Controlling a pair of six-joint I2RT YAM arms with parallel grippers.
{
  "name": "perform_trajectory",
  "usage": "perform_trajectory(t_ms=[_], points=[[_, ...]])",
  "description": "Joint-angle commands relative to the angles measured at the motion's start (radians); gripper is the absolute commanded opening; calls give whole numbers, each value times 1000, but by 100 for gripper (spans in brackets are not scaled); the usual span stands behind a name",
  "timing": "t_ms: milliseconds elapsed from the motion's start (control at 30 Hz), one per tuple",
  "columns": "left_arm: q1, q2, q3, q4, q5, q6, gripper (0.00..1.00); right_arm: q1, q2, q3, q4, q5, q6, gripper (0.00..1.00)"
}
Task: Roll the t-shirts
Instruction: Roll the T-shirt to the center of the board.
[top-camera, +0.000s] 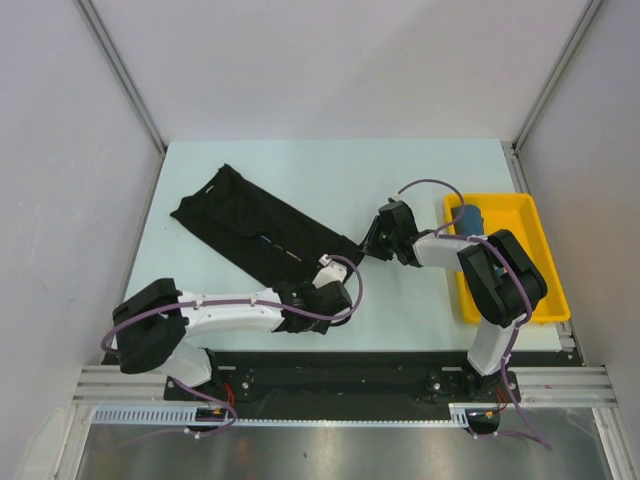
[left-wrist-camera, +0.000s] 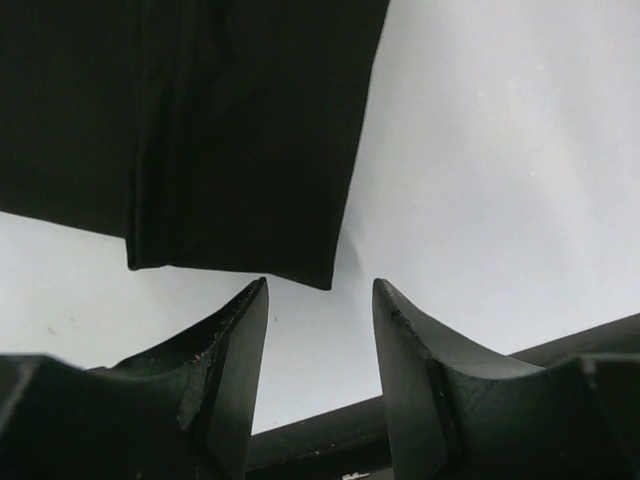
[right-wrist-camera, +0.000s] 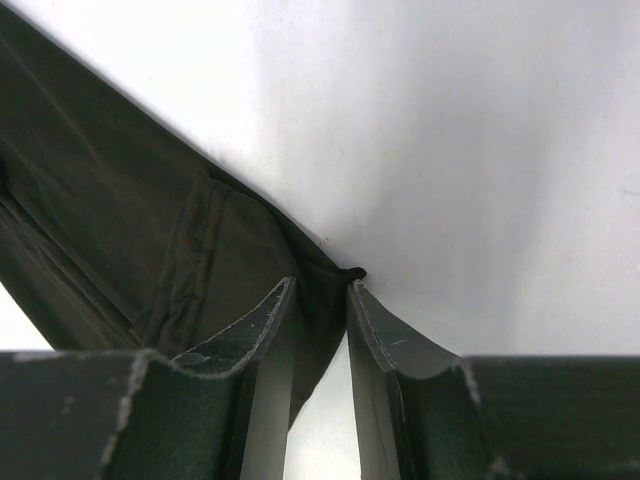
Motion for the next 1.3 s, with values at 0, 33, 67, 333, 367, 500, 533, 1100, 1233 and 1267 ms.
perform_trajectory(t_ms=[0,33,67,333,367,500,533,1100,1233,1267], points=[[-43,34,90,-47,-98,16,51,-2,27,-12,8,27,9,31],[-48,40,96,-50,-103,19,51,-2,30,-12,9,25,9,30],[-48,53,100,-50,-103,17,51,-2,29,-12,11,25,9,29],[-54,139,84,-24,-114,32,45,-4,23,-11,9,30,4,27],[-54,153,87,-24,-126,37,45,-1,24,-12,11,28,6,27],[-57,190,88,-4,-152,59,40,-1,33,-12,20,18,6,20],[-59,202,90,-7,-158,60,35,-1,33,-11,23,18,6,16],[-128,-9,33,198,201,-70,0,-8,-166,-12,-284,238,-109,0],[-123,-29,-31,281,270,-113,0,-8,-189,-12,-344,248,-120,1],[-122,-31,-42,292,293,-122,0,-8,-190,-11,-351,245,-117,1]])
